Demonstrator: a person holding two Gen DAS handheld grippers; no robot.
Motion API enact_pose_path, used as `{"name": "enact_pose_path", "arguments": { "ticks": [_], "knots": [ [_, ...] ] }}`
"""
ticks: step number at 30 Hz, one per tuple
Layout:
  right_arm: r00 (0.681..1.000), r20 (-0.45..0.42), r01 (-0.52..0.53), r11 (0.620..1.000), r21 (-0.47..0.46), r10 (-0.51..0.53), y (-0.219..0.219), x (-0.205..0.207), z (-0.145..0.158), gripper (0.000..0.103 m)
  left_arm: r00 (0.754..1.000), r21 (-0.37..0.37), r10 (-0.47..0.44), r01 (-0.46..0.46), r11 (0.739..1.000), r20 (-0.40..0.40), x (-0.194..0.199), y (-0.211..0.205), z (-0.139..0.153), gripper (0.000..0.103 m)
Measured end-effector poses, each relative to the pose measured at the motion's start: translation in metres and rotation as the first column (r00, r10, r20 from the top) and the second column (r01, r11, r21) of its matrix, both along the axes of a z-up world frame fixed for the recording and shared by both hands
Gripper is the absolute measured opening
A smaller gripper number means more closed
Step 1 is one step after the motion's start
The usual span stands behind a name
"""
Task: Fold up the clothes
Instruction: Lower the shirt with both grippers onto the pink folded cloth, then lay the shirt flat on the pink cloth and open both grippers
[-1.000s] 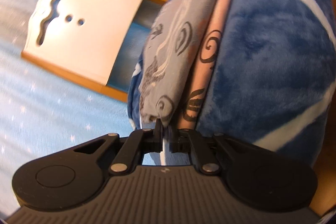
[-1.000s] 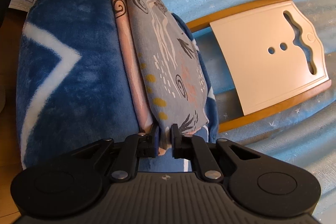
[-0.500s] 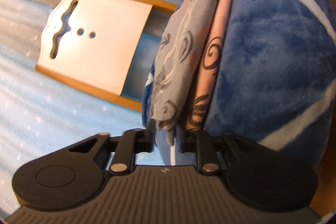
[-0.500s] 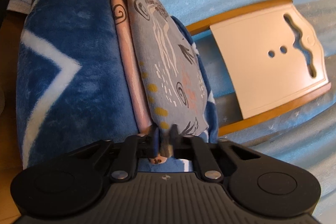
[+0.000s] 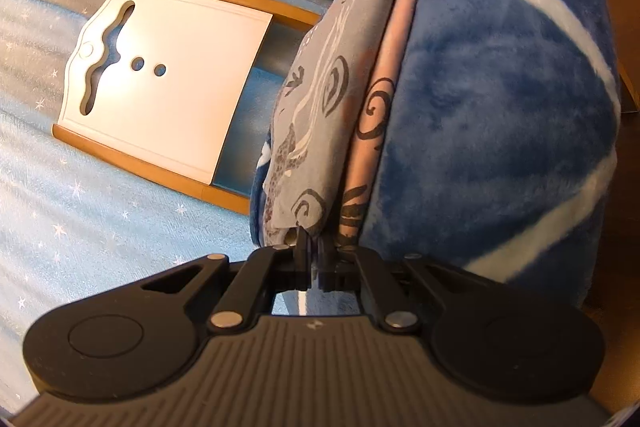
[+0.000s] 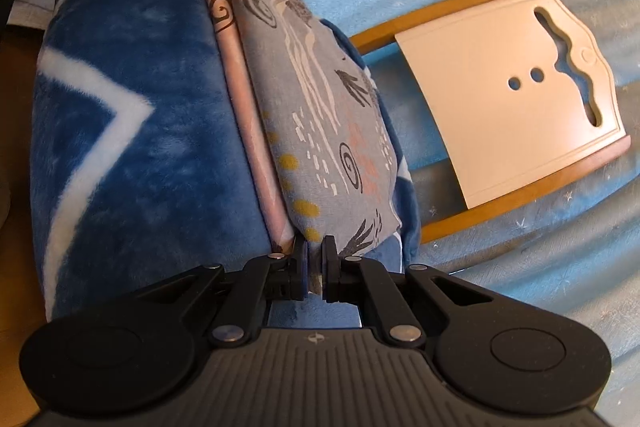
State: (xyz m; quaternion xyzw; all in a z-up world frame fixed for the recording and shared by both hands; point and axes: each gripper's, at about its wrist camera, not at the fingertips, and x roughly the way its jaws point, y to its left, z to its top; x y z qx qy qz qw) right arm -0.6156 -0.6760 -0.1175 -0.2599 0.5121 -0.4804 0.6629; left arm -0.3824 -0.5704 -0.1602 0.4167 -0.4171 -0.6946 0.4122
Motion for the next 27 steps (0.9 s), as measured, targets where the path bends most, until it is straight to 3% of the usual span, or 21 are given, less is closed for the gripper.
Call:
{"name": "enact_pose_path", "arguments": {
  "ticks": [9,13,16,19,22,25,27],
  "knots": [
    [0.999,0.024,0.035,0.999,0.002,-0.035,0.009,-0.008,0.004,0.004,0.999,0.036,0.021,-0.02,0.999,-0.044,0.008,0.003,0.004,0.002],
    [0.992,0.093,0.079,0.997,0.02,-0.081,0.02,-0.017,0.01,0.006,0.994,0.07,0.077,-0.071,0.995,-0.081,0.019,0.0,0.01,0.002],
    [0.971,0.207,0.115,0.992,0.05,-0.123,0.029,-0.024,0.02,0.007,0.973,0.116,0.156,-0.137,0.984,-0.173,0.029,-0.006,0.025,0.003],
    [0.893,0.409,0.158,0.982,0.106,-0.188,0.027,-0.03,0.04,0.007,0.929,0.169,0.212,-0.166,0.971,-0.304,0.032,-0.011,0.047,0.003],
    [0.768,0.599,0.168,0.974,0.154,-0.227,0.018,-0.03,0.064,0.009,0.891,0.234,0.226,-0.141,0.962,-0.393,0.025,-0.014,0.064,0.003],
    [0.649,0.718,0.15,0.968,0.203,-0.251,0.002,-0.025,0.079,0.014,0.857,0.309,0.235,-0.094,0.947,-0.459,0.013,-0.02,0.075,0.004],
    [0.585,0.766,0.131,0.963,0.236,-0.267,-0.01,-0.02,0.083,0.014,0.846,0.343,0.239,-0.071,0.937,-0.476,0.005,-0.025,0.077,0.004]
  ]
}}
